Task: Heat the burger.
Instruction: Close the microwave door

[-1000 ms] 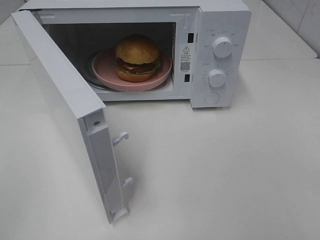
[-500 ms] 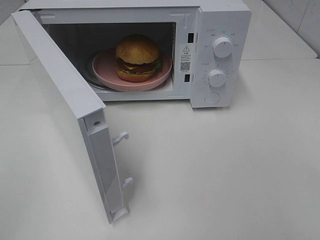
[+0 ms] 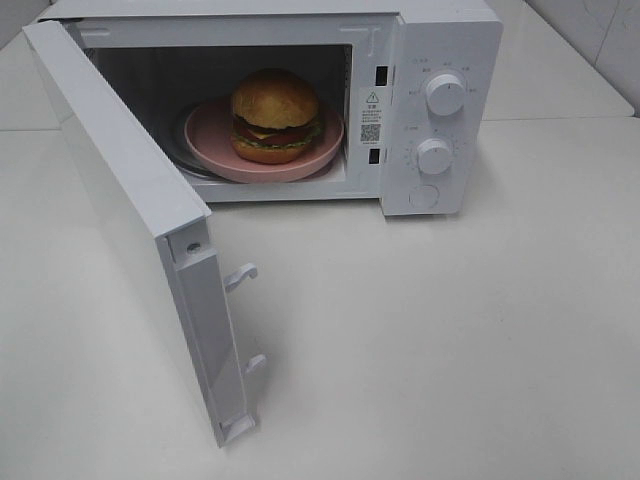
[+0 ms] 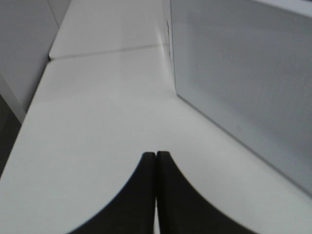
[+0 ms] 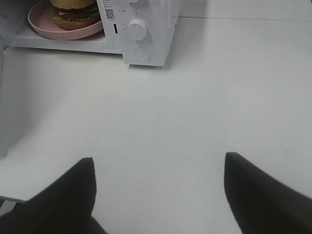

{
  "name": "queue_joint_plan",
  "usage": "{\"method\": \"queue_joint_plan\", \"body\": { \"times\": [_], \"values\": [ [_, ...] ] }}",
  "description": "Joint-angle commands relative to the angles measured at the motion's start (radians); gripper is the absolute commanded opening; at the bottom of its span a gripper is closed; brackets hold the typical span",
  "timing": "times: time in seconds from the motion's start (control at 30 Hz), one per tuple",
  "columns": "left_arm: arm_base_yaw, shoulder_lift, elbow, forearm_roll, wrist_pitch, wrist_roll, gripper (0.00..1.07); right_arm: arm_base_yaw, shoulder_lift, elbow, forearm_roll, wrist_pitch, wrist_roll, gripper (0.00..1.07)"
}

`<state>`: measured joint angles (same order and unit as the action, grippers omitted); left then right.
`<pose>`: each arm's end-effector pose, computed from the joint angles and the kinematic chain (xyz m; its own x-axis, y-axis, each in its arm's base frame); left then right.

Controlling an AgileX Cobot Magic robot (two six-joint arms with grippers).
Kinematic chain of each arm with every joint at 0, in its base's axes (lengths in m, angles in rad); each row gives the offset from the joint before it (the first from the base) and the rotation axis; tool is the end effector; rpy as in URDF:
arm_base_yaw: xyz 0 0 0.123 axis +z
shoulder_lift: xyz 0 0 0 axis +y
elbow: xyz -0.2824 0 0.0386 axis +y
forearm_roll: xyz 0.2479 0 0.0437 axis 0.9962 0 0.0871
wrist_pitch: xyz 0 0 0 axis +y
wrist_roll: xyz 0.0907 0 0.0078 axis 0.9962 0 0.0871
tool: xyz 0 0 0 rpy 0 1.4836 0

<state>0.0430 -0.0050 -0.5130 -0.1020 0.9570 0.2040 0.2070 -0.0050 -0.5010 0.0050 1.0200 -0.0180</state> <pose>-0.0033 -0.0077 0.2897 -0.3333 0.1299 -0.9338 0.0844 0.9906 0.1077 -0.0041 -0.0005 0.2808 -0.4019 -0.1001 -0.9102 -0.2155 0.9764 -0.0122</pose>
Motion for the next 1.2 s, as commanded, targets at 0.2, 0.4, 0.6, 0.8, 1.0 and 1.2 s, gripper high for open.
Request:
{"method": "queue_joint_plan", "body": {
  "times": [0.2, 0.4, 0.6, 0.8, 1.0, 1.2],
  "values": [
    [-0.001, 0.068, 0.047, -0.016, -0.343, 0.004, 0.00, -0.004, -0.027, 0.002, 0.008, -0.016, -0.011, 0.70],
    [-0.001, 0.211, 0.052, -0.023, -0.445, 0.057, 0.00, -0.004, -0.027, 0.002, 0.008, -0.016, -0.011, 0.70],
    [-0.001, 0.408, 0.052, -0.053, -0.617, 0.132, 0.00, -0.004, -0.027, 0.002, 0.008, -0.016, -0.011, 0.70],
    [-0.001, 0.641, 0.052, -0.110, -0.836, 0.141, 0.00, -0.004, -0.027, 0.002, 0.008, -0.016, -0.011, 0.70],
    [-0.001, 0.829, 0.051, -0.118, -1.005, 0.141, 0.00, -0.004, -0.027, 0.002, 0.008, -0.016, -0.011, 0.70],
    [-0.008, 0.912, 0.051, -0.118, -1.101, 0.133, 0.00, -0.004, -0.027, 0.002, 0.008, -0.016, -0.011, 0.70]
  ]
}}
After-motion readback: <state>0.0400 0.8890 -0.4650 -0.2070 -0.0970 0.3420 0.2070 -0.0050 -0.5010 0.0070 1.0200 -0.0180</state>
